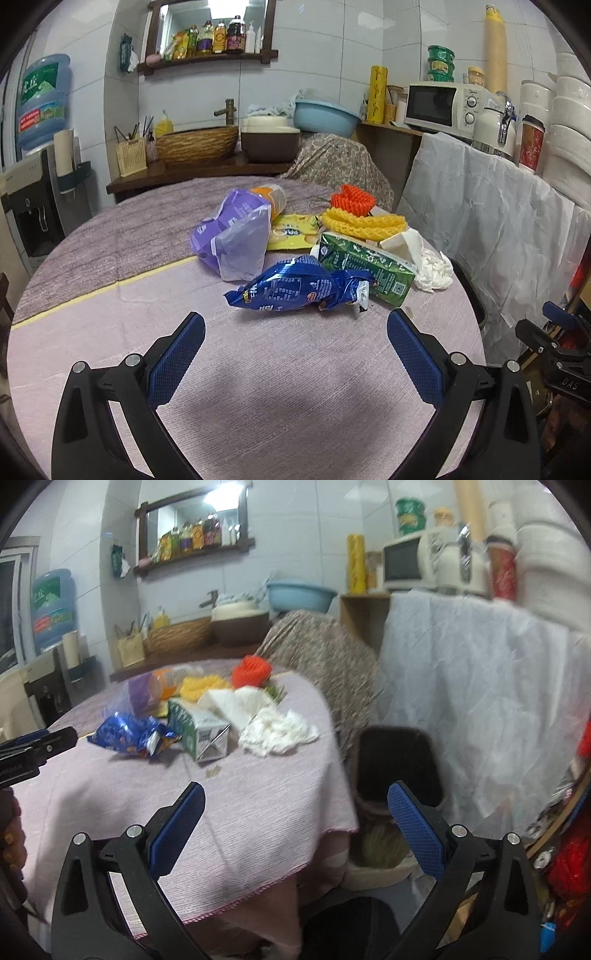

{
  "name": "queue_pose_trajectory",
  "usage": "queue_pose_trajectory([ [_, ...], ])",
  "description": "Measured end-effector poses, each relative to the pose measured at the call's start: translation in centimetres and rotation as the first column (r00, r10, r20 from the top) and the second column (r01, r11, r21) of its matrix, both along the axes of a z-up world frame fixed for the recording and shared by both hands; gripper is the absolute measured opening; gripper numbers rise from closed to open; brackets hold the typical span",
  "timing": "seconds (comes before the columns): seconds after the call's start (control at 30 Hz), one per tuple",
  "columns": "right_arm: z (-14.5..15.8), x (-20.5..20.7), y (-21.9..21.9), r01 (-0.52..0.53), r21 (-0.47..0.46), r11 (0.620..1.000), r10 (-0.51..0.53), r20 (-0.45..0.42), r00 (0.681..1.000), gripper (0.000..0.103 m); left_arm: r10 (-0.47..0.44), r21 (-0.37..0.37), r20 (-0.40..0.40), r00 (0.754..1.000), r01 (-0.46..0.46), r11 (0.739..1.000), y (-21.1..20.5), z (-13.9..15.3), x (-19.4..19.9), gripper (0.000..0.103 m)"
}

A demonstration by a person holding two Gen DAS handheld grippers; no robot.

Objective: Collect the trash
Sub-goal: 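Grasp the blue snack wrapper with the left tool while the right tool grasps white tissues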

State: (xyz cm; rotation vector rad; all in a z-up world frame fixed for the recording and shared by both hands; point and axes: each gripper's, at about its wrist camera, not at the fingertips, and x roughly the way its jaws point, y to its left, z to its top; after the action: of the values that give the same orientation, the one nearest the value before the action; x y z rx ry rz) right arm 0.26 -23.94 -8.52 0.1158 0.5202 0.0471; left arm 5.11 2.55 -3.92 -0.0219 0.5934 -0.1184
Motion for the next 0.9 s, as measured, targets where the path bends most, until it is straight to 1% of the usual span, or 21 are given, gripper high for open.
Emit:
queue_pose_trajectory([
  [0.07,-0.6,1.2,0.2,-0.046,0.051,0.998,0.048,-0.022,0.999,0.098,-0.01,0.005,-0.025,1.0,0.01,1.0,0.6,-0.3,0.8,0.098],
  [0.17,-0.8,2.9,0.9,-0.125,0.11,0.986,0.128,-0.021,0.992,0.098,-0.009,0.038,-0.034,0.999,0.01,0.999,1.3,-0.1,2.1,0.095],
  [0.23,-0.9,4.4,1.7,-0.163,0.112,0.98,0.168,-0.04,0.985,0.098,-0.027,0.029,-0.061,0.998,0.029,0.999,1.8,0.0,3.0,0.089],
  [0.27,-0.8,4.9,2.1,-0.186,0.111,0.976,0.191,-0.043,0.981,0.098,-0.049,0.032,-0.069,0.996,0.051,0.998,1.7,0.0,3.5,0.088],
  [0.33,-0.7,6.0,2.9,-0.23,0.103,0.968,0.236,-0.047,0.971,0.098,-0.081,0.074,-0.08,0.993,0.087,0.993,1.5,-0.1,4.4,0.086],
  [0.4,-0.5,7.1,3.7,-0.277,0.087,0.957,0.282,-0.052,0.958,0.098,-0.127,0.127,-0.094,0.987,0.139,0.982,1.0,-0.3,5.1,0.083],
  [0.43,-0.4,7.4,3.9,-0.291,0.077,0.953,0.296,-0.053,0.954,0.098,-0.154,0.141,-0.097,0.983,0.167,0.976,0.8,-0.5,5.3,0.081],
  [0.47,-0.3,7.9,4.2,-0.298,0.061,0.953,0.302,-0.057,0.952,0.098,-0.182,0.164,-0.102,0.978,0.197,0.967,0.4,-0.7,5.5,0.08],
  [0.5,-0.1,8.3,4.3,-0.305,0.051,0.951,0.308,-0.06,0.95,0.098,-0.201,0.191,-0.107,0.974,0.218,0.957,0.2,-1.0,5.7,0.076],
  [0.57,0.0,8.9,4.4,-0.315,0.044,0.948,0.318,-0.06,0.946,0.098,-0.22,0.259,-0.119,0.968,0.244,0.935,-0.4,-1.6,6.2,0.071],
  [0.6,0.0,9.1,4.4,-0.314,0.043,0.949,0.316,-0.063,0.947,0.098,-0.225,0.27,-0.127,0.966,0.252,0.929,-0.5,-1.9,6.4,0.07],
  [0.67,0.1,9.5,4.3,-0.317,0.04,0.948,0.319,-0.064,0.946,0.098,-0.25,0.261,-0.155,0.956,0.283,0.923,-0.4,-2.3,7.0,0.066],
  [0.73,0.0,9.8,4.3,-0.321,0.03,0.946,0.323,-0.067,0.944,0.098,-0.264,0.256,-0.167,0.95,0.301,0.919,-0.4,-2.7,7.1,0.058],
  [0.77,0.0,9.9,4.2,-0.322,0.023,0.947,0.322,-0.07,0.944,0.098,-0.268,0.257,-0.173,0.948,0.306,0.917,-0.4,-2.8,7.1,0.056],
  [0.83,-0.3,10.4,3.9,-0.314,0.002,0.949,0.313,-0.082,0.946,0.098,-0.276,0.251,-0.179,0.944,0.315,0.915,-0.4,-2.9,7.0,0.038],
  [0.87,-0.4,10.8,3.7,-0.308,-0.006,0.951,0.307,-0.087,0.948,0.098,-0.282,0.241,-0.184,0.942,0.321,0.916,-0.4,-3.0,6.9,0.033],
  [0.9,-0.5,11.0,3.5,-0.304,-0.011,0.953,0.302,-0.092,0.949,0.098,-0.286,0.233,-0.188,0.94,0.325,0.917,-0.3,-3.0,6.8,0.026],
])
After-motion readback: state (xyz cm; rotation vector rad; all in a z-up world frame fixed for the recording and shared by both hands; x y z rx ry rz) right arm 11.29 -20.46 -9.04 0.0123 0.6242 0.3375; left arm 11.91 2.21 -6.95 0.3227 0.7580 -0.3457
